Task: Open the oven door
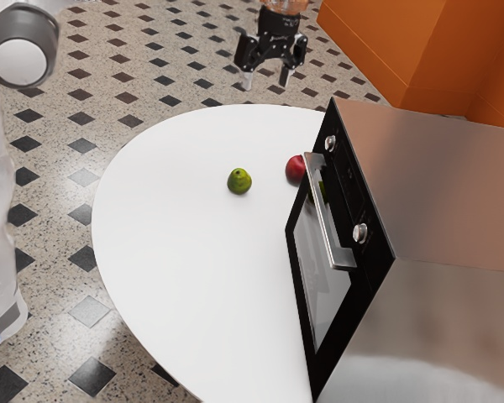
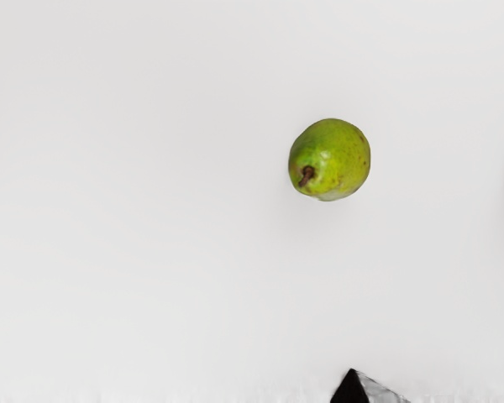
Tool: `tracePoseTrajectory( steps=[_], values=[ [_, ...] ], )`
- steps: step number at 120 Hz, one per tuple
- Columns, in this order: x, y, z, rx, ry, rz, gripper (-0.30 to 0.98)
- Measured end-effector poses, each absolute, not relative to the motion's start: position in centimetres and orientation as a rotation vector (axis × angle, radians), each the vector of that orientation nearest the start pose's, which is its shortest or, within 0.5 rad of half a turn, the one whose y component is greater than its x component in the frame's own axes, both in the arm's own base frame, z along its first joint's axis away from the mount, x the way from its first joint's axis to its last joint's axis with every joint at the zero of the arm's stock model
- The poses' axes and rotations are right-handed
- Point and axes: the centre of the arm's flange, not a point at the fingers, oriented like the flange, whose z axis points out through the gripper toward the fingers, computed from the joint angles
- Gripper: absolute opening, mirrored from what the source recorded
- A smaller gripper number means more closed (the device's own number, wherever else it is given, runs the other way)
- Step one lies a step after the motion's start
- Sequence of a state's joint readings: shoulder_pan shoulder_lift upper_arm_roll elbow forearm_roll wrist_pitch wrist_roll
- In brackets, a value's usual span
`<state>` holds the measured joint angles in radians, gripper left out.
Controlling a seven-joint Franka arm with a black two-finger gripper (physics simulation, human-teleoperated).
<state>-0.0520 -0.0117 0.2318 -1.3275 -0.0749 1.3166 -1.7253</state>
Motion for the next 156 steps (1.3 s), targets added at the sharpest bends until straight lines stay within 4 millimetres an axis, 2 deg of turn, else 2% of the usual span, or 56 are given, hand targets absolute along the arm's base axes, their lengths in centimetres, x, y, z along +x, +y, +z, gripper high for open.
tracePoseTrajectory(
  steps=[12, 19, 23, 28, 34, 37, 48, 55, 59, 63, 67, 71, 78, 85, 94, 102, 112, 126, 156],
  values=[
    [51.3, 4.1, 72.5, 1.798, 2.508, -0.078, 0.69],
    [49.8, 2.0, 74.4, 1.778, 2.486, -0.056, 0.69],
    [49.0, 1.9, 75.2, 1.740, 2.500, -0.047, 0.69],
    [47.5, 3.1, 76.7, 1.660, 2.532, -0.024, 0.69],
    [44.7, 4.7, 78.9, 1.557, 2.562, -0.002, 0.69],
    [43.4, 4.9, 79.9, 1.527, 2.570, 0.001, 0.69],
    [39.4, 2.6, 82.3, 1.525, 2.564, -0.015, 0.69],
    [35.2, 1.4, 81.9, 1.523, 2.570, -0.042, 0.69],
    [31.4, 0.1, 80.6, 1.511, 2.575, -0.004, 0.69],
    [28.3, -2.5, 79.6, 1.506, 2.565, 0.077, 0.69],
    [26.4, -5.3, 79.0, 1.518, 2.538, 0.153, 0.69],
    [25.4, -7.5, 78.3, 1.543, 2.503, 0.199, 0.69],
    [25.1, -11.8, 76.2, 1.632, 2.426, 0.271, 0.69],
    [24.2, -15.5, 75.5, 1.717, 2.319, 0.334, 0.68],
    [24.4, -18.1, 75.2, 1.773, 2.212, 0.364, 0.68],
    [25.5, -19.6, 75.0, 1.818, 2.131, 0.380, 0.68],
    [26.5, -22.4, 74.1, 1.884, 2.041, 0.418, 0.69],
    [27.9, -24.5, 73.3, 1.946, 1.945, 0.418, 0.69],
    [30.7, -25.8, 72.3, 1.995, 1.845, 0.405, 0.69]
  ],
)
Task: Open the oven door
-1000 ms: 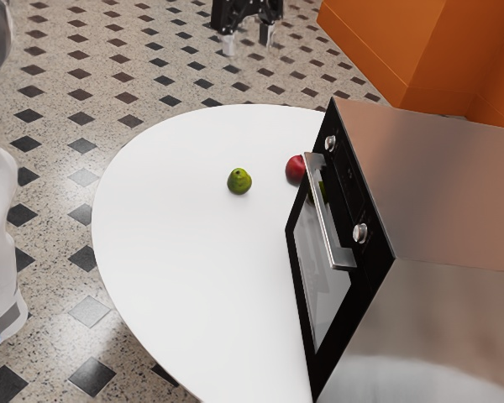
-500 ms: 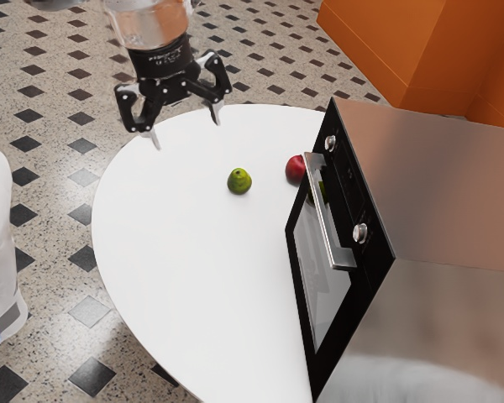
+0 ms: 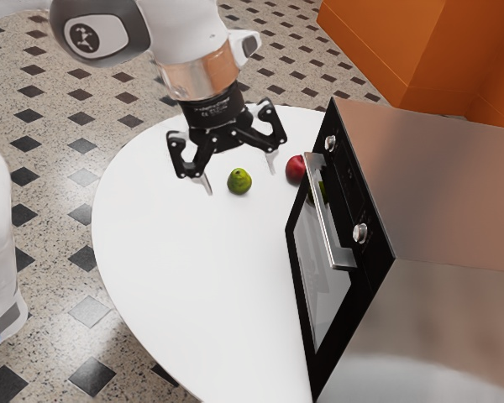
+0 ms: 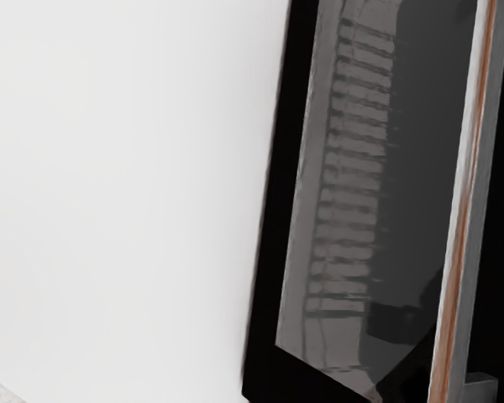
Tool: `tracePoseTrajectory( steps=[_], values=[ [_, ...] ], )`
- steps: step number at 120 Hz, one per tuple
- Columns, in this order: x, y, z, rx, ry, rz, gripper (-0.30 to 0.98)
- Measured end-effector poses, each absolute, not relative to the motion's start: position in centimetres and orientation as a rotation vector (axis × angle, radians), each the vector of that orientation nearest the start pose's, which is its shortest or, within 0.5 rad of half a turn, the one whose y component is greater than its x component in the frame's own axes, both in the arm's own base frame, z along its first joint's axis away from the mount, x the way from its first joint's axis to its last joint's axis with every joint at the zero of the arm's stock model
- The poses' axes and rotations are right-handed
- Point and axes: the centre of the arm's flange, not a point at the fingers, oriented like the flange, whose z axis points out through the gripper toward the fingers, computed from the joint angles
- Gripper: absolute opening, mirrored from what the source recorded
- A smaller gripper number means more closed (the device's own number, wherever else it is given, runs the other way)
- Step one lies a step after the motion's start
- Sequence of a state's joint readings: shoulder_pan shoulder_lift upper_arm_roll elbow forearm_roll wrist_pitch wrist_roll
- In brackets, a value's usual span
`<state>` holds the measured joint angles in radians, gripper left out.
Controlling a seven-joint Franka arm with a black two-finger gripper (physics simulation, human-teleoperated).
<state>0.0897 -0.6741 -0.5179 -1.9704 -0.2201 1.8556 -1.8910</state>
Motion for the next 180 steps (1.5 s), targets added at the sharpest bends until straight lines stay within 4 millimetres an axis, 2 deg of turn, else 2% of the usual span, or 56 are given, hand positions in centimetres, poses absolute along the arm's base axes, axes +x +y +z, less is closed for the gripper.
tracePoseTrajectory(
  steps=[16, 33, 44, 67, 106, 128, 154, 180],
  values=[
    [33.3, -25.9, 71.0, -2.590, -2.350, -0.498, 0.69],
    [34.6, -26.3, 70.3, -2.643, -2.304, -0.491, 0.69],
    [35.7, -25.8, 70.0, -2.653, -2.298, -0.489, 0.69],
    [39.3, -23.2, 68.5, -2.609, -2.320, -0.464, 0.69],
    [43.7, -18.8, 66.8, -2.641, -2.225, -0.465, 0.69],
    [45.0, -18.1, 66.7, -2.711, -2.144, -0.474, 0.69],
    [46.3, -17.7, 65.7, -2.773, -2.072, -0.456, 0.69],
    [46.6, -17.6, 64.7, -2.812, -2.034, -0.429, 0.69]
  ],
)
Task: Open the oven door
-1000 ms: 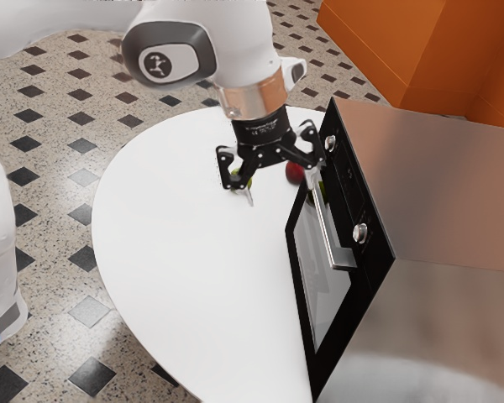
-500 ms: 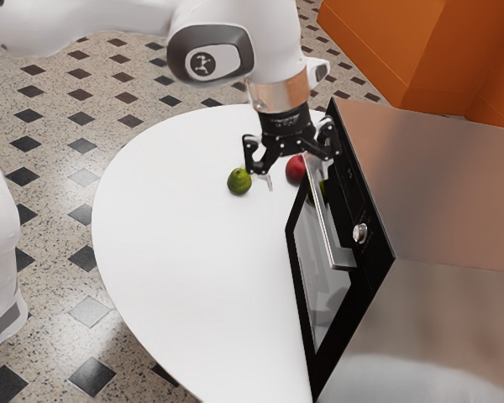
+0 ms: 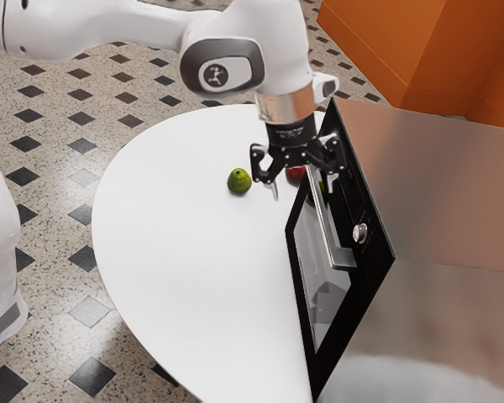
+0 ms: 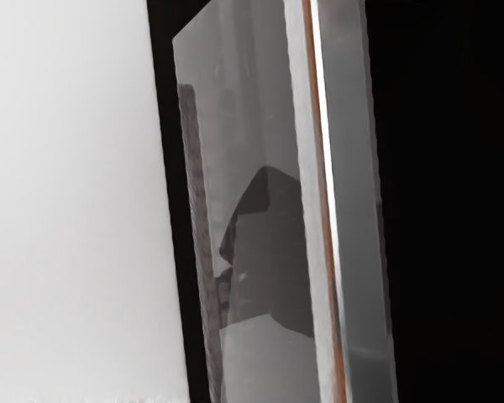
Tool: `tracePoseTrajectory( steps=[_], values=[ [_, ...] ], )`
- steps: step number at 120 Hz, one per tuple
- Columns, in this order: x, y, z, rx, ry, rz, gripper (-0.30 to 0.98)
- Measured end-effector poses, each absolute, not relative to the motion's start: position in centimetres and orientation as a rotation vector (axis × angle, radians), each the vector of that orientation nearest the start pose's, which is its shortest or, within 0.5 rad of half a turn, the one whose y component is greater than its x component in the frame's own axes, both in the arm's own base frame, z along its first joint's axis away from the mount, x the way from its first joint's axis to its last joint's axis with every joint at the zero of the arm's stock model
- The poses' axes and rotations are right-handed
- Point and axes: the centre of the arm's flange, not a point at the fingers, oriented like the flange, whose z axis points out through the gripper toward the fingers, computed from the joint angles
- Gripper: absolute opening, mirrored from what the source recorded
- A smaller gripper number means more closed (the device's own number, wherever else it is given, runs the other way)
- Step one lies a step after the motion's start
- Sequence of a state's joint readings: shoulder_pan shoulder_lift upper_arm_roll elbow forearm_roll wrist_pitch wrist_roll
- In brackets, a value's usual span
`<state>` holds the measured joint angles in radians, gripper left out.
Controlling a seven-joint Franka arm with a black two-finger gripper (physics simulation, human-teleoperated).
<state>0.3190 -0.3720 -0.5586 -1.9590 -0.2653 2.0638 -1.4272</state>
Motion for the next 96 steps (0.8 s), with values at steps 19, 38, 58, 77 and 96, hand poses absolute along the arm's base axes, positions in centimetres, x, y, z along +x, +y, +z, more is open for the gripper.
tracePoseTrajectory(
  steps=[19, 38, 58, 77, 96],
  values=[
    [46.9, -17.4, 63.5, -2.827, -2.024, -0.377, 0.69],
    [47.7, -16.8, 62.3, -2.832, -2.023, -0.323, 0.69],
    [48.3, -16.4, 61.6, -2.838, -2.030, -0.280, 0.69],
    [48.3, -16.3, 61.0, -2.843, -2.030, -0.252, 0.69],
    [46.6, -15.7, 60.7, -2.816, -2.064, -0.263, 0.69]
  ],
)
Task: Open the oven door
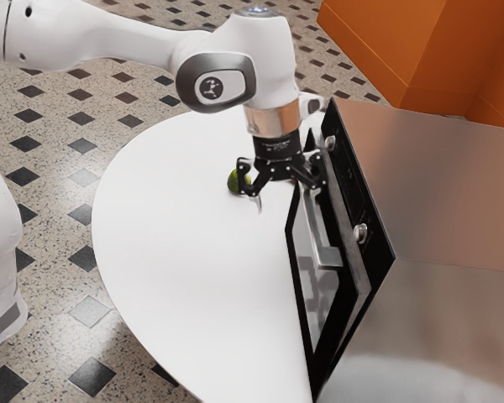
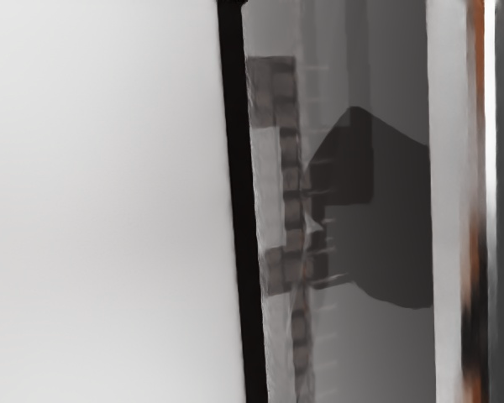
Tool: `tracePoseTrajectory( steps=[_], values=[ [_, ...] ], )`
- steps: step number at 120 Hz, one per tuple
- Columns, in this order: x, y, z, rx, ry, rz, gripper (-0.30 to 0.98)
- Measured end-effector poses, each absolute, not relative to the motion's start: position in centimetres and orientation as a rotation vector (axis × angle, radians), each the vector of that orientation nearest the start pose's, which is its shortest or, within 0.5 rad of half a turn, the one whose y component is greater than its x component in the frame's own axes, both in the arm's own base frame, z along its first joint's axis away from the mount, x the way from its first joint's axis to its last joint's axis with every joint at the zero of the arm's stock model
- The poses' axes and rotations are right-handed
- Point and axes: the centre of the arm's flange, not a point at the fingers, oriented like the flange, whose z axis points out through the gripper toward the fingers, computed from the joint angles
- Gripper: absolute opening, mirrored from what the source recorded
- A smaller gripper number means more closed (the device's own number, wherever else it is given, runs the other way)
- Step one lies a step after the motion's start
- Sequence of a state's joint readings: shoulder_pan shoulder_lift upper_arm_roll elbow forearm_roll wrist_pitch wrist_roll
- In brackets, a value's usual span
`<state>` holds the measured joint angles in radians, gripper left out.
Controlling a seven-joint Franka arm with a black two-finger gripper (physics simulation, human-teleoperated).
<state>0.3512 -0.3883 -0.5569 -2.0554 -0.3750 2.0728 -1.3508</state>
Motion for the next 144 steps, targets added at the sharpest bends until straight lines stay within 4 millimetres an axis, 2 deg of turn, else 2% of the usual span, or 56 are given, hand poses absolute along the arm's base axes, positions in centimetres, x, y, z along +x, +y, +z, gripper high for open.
tracePoseTrajectory(
  steps=[32, 56, 66, 77, 83, 88, 93, 99, 105, 112, 116, 120, 126, 130, 136, 141, 144],
  values=[
    [41.6, -15.5, 59.8, -2.764, -2.145, -0.307, 0.69],
    [36.1, -16.6, 56.9, -2.697, -2.260, -0.364, 0.69],
    [33.5, -17.2, 54.9, -2.660, -2.316, -0.426, 0.69],
    [30.4, -18.8, 51.7, -2.637, -2.356, -0.513, 0.69],
    [28.0, -20.6, 50.7, -2.685, -2.348, -0.561, 0.69],
    [25.1, -22.9, 50.4, -2.755, -2.260, -0.640, 0.68],
    [21.0, -25.8, 50.3, -2.827, -2.120, -0.768, 0.68],
    [17.8, -27.5, 50.2, -2.839, -2.043, -0.862, 0.68],
    [16.2, -28.1, 50.0, -2.818, -2.042, -0.886, 0.68],
    [15.5, -28.1, 50.2, -2.778, -2.087, -0.867, 0.68],
    [15.6, -28.0, 51.6, -2.767, -2.126, -0.819, 0.68],
    [16.2, -27.6, 54.3, -2.753, -2.182, -0.757, 0.68],
    [18.2, -26.5, 61.5, -2.728, -2.265, -0.694, 0.68],
    [20.5, -24.9, 67.2, -2.688, -2.330, -0.679, 0.68],
    [25.4, -19.7, 74.9, -2.559, -2.500, -0.655, 0.68],
    [30.1, -13.3, 80.6, -2.406, -2.697, -0.582, 0.68],
    [32.6, -9.2, 83.2, -2.300, -2.808, -0.535, 0.68]
  ],
)
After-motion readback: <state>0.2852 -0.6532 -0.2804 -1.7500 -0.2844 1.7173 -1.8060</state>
